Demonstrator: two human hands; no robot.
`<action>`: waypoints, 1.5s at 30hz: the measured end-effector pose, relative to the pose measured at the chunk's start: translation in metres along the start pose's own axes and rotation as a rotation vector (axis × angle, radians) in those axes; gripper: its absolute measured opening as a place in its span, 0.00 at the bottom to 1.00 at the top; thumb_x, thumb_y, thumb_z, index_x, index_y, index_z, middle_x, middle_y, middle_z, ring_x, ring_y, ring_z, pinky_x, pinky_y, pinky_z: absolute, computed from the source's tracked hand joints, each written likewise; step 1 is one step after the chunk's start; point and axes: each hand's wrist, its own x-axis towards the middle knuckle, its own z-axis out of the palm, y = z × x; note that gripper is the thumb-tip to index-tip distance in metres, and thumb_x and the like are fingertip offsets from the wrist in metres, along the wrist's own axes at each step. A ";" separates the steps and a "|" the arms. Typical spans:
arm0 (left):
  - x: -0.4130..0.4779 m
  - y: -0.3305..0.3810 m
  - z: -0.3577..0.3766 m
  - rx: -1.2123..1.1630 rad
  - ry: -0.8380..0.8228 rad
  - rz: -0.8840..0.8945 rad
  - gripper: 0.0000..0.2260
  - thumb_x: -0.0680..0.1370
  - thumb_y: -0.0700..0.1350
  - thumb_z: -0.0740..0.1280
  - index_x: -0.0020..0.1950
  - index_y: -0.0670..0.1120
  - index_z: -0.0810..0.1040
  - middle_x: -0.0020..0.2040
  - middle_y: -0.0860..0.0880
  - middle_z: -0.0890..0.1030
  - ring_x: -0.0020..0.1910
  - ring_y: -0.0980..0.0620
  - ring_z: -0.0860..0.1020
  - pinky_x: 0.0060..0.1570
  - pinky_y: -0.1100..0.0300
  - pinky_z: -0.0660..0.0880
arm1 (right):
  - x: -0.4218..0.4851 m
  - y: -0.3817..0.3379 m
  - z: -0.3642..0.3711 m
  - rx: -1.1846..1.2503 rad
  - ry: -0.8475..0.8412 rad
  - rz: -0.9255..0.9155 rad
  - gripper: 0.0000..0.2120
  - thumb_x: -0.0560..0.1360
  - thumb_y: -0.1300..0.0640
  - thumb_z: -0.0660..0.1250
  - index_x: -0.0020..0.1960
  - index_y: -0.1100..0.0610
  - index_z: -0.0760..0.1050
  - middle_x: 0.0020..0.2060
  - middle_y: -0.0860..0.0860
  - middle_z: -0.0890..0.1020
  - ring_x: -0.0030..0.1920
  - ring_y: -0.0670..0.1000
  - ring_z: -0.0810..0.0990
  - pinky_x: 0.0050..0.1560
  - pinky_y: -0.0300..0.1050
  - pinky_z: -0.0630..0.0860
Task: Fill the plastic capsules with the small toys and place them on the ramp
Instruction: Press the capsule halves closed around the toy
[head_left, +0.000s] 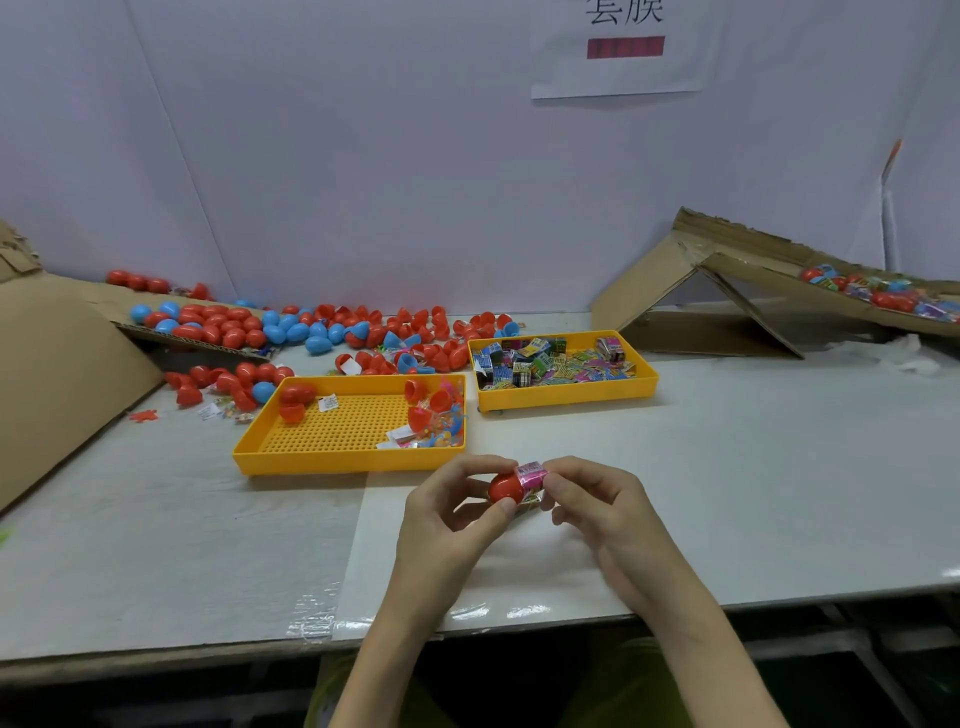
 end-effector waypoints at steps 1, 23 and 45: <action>0.000 0.000 0.000 0.005 -0.001 0.005 0.11 0.71 0.42 0.73 0.51 0.53 0.84 0.51 0.51 0.85 0.50 0.48 0.83 0.48 0.58 0.81 | 0.000 0.000 -0.001 0.006 -0.002 0.015 0.19 0.66 0.49 0.73 0.48 0.63 0.84 0.39 0.52 0.83 0.42 0.50 0.76 0.44 0.42 0.73; 0.001 0.003 0.003 0.058 0.008 -0.006 0.13 0.70 0.41 0.78 0.52 0.54 0.85 0.51 0.52 0.83 0.47 0.50 0.83 0.47 0.62 0.80 | -0.003 0.004 0.001 -0.176 0.053 -0.130 0.08 0.72 0.64 0.74 0.45 0.52 0.84 0.43 0.50 0.85 0.44 0.48 0.83 0.45 0.38 0.77; 0.001 -0.001 0.003 -0.006 0.100 -0.041 0.06 0.70 0.42 0.77 0.44 0.46 0.82 0.43 0.49 0.86 0.44 0.51 0.85 0.42 0.66 0.79 | -0.015 0.009 0.017 -0.660 0.190 -0.536 0.15 0.68 0.58 0.79 0.54 0.50 0.84 0.47 0.41 0.83 0.45 0.41 0.82 0.43 0.27 0.76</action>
